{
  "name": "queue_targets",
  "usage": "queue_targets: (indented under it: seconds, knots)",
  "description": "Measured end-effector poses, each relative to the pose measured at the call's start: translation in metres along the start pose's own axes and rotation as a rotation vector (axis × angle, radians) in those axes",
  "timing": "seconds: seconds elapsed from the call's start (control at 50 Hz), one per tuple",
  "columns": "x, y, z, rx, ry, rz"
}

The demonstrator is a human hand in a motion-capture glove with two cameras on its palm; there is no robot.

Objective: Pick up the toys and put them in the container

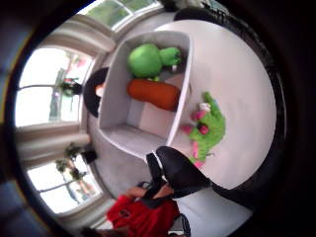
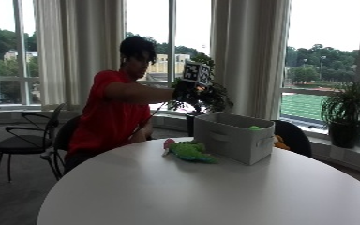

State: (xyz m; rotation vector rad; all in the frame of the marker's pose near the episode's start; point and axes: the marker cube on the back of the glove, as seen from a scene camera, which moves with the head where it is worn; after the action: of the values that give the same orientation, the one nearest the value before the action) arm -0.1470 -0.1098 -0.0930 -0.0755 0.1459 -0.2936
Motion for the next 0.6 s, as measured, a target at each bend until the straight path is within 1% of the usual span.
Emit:
queue_targets:
  seconds: [0.12,0.22,0.36,0.44,0.6]
  knots:
    - [0.034,0.011,0.046,-0.080,-0.020,0.018]
    - [0.039,0.021,0.082,-0.084,-0.044,0.018]
    - [0.023,0.033,0.113,-0.115,-0.083,0.038]
    - [0.012,0.038,0.132,-0.142,-0.088,0.014]
    - [0.000,0.036,0.162,-0.191,-0.094,0.012]
